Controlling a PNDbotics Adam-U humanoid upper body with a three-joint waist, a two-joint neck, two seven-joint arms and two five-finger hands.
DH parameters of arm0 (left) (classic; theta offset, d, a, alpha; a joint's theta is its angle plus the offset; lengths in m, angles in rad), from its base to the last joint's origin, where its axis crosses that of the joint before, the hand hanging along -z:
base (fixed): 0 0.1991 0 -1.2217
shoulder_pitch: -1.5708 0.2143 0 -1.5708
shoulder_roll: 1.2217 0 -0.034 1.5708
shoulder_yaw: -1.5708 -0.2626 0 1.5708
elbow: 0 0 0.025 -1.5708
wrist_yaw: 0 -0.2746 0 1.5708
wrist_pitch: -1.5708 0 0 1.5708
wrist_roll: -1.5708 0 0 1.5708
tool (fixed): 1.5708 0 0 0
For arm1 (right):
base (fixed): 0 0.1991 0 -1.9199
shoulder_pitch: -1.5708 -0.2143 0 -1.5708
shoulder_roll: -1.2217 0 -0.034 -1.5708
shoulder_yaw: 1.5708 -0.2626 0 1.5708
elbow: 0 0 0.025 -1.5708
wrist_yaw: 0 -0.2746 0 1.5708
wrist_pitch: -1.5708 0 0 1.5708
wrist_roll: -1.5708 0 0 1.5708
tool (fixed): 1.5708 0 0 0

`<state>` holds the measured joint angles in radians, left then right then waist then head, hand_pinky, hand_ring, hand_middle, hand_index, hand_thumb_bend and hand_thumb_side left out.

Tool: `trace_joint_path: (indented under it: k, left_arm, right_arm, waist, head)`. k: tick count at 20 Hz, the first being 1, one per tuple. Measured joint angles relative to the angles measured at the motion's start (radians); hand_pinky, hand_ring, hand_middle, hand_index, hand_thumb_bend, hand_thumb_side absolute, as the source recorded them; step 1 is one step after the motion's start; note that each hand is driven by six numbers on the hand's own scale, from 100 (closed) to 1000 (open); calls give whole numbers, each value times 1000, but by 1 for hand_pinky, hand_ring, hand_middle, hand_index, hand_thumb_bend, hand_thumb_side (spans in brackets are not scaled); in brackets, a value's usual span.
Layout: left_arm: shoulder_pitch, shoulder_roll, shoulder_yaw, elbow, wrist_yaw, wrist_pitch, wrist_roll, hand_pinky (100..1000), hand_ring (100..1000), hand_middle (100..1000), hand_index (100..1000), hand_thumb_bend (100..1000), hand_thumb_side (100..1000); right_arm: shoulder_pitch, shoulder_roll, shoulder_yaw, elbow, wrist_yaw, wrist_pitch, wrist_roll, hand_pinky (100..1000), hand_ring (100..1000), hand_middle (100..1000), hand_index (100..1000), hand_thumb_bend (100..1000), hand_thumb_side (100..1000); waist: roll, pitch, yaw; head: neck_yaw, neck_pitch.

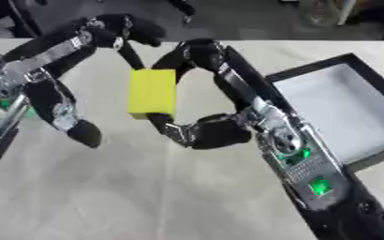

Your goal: Pick up the objects with one hand, pass them to the other hand, and then place them into the box on the other side of the table.

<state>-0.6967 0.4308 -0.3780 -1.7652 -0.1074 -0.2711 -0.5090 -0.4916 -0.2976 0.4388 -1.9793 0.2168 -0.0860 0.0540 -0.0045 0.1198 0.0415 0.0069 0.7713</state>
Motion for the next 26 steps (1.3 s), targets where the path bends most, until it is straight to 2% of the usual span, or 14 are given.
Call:
trace_joint_path:
  k: [4,5,6,15,20,21,22,26]
  left_arm:
    - [22,8,30,11,-42,5,46,893,845,873,933,790,628]
    - [31,14,42,16,-55,8,62,891,843,871,931,730,638]
    - [38,19,54,21,-67,11,80,889,841,868,930,777,618]
    - [113,35,194,31,-133,52,260,873,828,854,912,725,592]
    - [177,35,274,20,-138,79,353,862,819,844,897,708,595]
    - [195,35,288,14,-138,83,369,860,818,843,896,707,596]
    - [212,35,300,8,-139,88,383,859,815,840,892,699,599]
    - [286,33,345,-21,-140,101,426,854,810,835,883,694,600]
  right_arm:
    - [1,-16,-27,0,0,-9,-22,677,555,516,289,223,100]
    - [4,-23,-37,0,0,-12,-30,677,556,517,289,163,100]
    - [7,-30,-47,0,0,-14,-37,678,556,517,290,223,100]
    - [68,-131,-143,0,8,-11,-123,683,560,522,293,233,100]
    - [122,-188,-229,2,39,29,-200,684,562,527,299,249,100]
    - [133,-198,-250,11,50,43,-219,683,561,530,300,100,100]
    - [141,-206,-270,24,63,56,-239,683,560,527,304,256,100]
    - [169,-219,-343,124,115,115,-323,684,559,533,319,276,100]
  waist:
    - [0,0,-2]
    - [0,0,-2]
    - [0,0,-2]
    - [-6,0,1]
    - [-8,0,4]
    - [-8,0,6]
    - [-8,0,8]
    - [-8,0,16]
  head:
    - [-2,0]
    - [-4,0]
    - [-6,0]
    - [-28,0]
    - [-47,0]
    - [-52,0]
    - [-59,0]
    - [-84,0]
